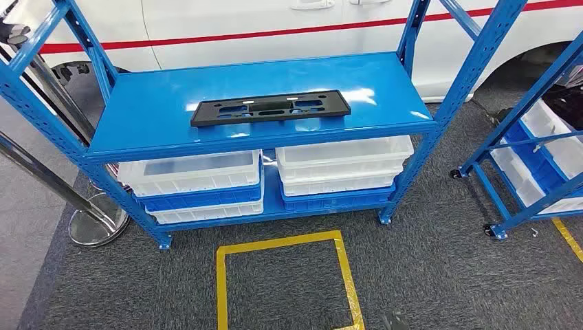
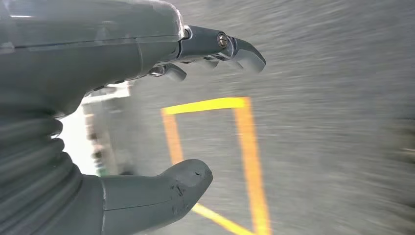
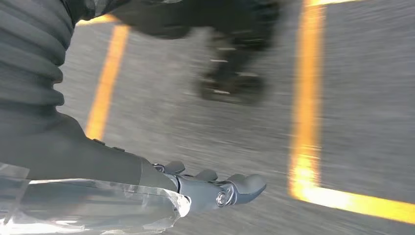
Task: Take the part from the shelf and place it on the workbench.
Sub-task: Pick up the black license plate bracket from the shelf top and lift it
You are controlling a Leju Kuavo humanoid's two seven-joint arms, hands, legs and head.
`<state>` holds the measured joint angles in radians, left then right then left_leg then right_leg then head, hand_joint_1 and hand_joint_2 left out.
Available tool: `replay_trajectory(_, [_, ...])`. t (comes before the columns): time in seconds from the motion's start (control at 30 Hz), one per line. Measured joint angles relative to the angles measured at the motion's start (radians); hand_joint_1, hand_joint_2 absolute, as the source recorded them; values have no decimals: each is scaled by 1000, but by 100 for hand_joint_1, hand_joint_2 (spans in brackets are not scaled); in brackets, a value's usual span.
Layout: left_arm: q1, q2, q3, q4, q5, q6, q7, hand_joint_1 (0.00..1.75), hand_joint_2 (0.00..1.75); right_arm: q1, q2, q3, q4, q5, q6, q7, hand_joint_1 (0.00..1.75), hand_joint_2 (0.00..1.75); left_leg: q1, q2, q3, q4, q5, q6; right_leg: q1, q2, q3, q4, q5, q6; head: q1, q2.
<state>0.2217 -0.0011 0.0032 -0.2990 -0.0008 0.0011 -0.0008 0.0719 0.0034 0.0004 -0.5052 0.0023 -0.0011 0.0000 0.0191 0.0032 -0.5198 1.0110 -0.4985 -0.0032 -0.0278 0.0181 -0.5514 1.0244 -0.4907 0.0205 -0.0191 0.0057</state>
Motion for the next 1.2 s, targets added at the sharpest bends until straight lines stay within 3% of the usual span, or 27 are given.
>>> replay_trajectory(0.1, [-54, -1, 0, -57, 0, 0, -1, 0, 175, 52, 0, 0, 58, 0, 0, 2, 0, 175, -2, 0, -2, -2, 2, 10, -3, -1, 5, -4, 2, 12, 0, 0])
replay_trajectory(0.17, [-111, -2, 0, -124, 0, 0, -2, 0, 175, 110, 0, 0, 123, 0, 0, 3, 0, 175, 1, -2, -1, -10, 8, 23, -4, -3, -4, 24, -21, 19, 0, 0])
replay_trajectory(0.27, [-186, -2, 0, -222, 0, 0, -3, 0, 175, 186, 0, 1, 224, 0, 1, 4, 0, 175, -3, -10, -5, -12, 14, 35, -1, -5, -84, 191, -117, 19, 0, 0])
replay_trajectory(0.3, [-203, -2, 0, -244, 0, 0, -3, 0, 175, 204, -1, 1, 249, 0, 0, 4, 0, 175, -6, -13, -7, -12, 14, 37, 1, -6, -109, 242, -135, 18, 0, 0])
replay_trajectory(0.33, [-216, -2, 0, -261, 0, 0, -3, 0, 175, 219, -2, 1, 267, 0, 0, 5, 0, 175, -8, -14, -8, -11, 14, 39, 3, -6, -121, 265, -134, 17, 0, 0])
replay_trajectory(0.37, [-229, -2, 1, -275, 0, 0, -3, 0, 175, 231, -3, 0, 282, 0, 0, 5, 0, 175, -11, -12, -8, -10, 13, 40, 6, -6, -114, 249, -114, 14, 0, 0])
replay_trajectory(0.47, [-256, -7, 16, -305, -9, 3, -7, 0, 175, 241, -6, -22, 330, 6, -1, 0, 0, 175, -17, -5, -6, -4, 8, 39, 15, -17, -25, 68, -22, -5, 0, 0])
replay_trajectory(0.53, [-274, -14, 34, -315, -28, 10, -16, 0, 175, 231, -3, -46, 359, 22, -4, -13, 0, 175, -20, -4, -8, -1, 5, 32, 22, -26, 3, 7, -6, -13, 0, 0])
replay_trajectory(0.67, [-290, -28, 71, -312, -72, 28, -35, 0, 175, 206, 10, -88, 380, 64, -17, -41, 0, 175, -21, -2, -13, 19, -16, 12, 15, -24, 6, -7, 2, -30, 0, 0])
replay_trajectory(0.77, [-290, -41, 102, -286, -111, 41, -52, 0, 175, 168, 25, -125, 382, 103, -28, -65, 0, 175, -14, -3, -85, 180, -113, -1, 11, -25, 3, -12, 6, -40, -1, 0])
replay_trajectory(0.8, [-288, -46, 114, -272, -125, 46, -59, 0, 175, 152, 30, -139, 382, 117, -32, -73, 0, 175, -12, -3, -114, 241, -138, -4, 12, -24, 2, -11, 6, -40, -1, 0])
replay_trajectory(0.83, [-286, -51, 126, -256, -140, 51, -66, 0, 175, 137, 36, -155, 382, 132, -37, -82, 0, 175, -10, -3, -129, 275, -142, -6, 12, -24, 2, -10, 6, -40, -1, 0])
replay_trajectory(0.87, [-283, -56, 138, -241, -154, 56, -73, 0, 175, 120, 42, -169, 382, 146, -41, -91, 0, 175, -8, -3, -128, 271, -127, -7, 12, -23, 3, -9, 5, -39, -1, 0])
replay_trajectory(0.9, [-281, -61, 151, -224, -168, 61, -80, 0, 175, 103, 49, -185, 382, 161, -46, -99, 0, 175, -7, -3, -108, 227, -94, -7, 11, -22, 4, -7, 4, -37, -1, 0])
replay_trajectory(0.93, [-279, -67, 164, -207, -183, 66, -86, 0, 175, 85, 55, -200, 381, 175, -51, -108, 0, 175, -6, -3, -76, 157, -54, -6, 10, -21, 5, -5, 2, -34, -1, 0])
replay_trajectory(1.0, [-278, -79, 190, -171, -210, 74, -100, 0, 175, 49, 66, -230, 378, 202, -60, -125, 0, 175, -8, -4, -25, 39, -6, 1, 13, -20, 5, 1, -2, -24, -1, 0])
replay_trajectory(1.03, [-277, -86, 204, -152, -224, 78, -107, 0, 175, 32, 70, -244, 376, 216, -65, -133, 0, 175, -10, -4, -15, 13, 1, 6, 14, -19, 5, 2, -3, -18, -1, 0])
replay_trajectory(1.13, [-270, -108, 242, -93, -271, 91, -126, 0, 175, -23, 84, -289, 365, 260, -79, -164, 0, 175, -13, -3, -14, 2, 7, 26, 13, -18, 5, 0, -2, 0, 0, 0])
replay_trajectory(1.2, [-267, -123, 268, -47, -327, 106, -143, 0, 175, -58, 90, -324, 356, 310, -96, -197, 0, 175, -10, 0, -12, -7, 15, 43, 12, -16, -12, 42, -33, 8, 0, 0])
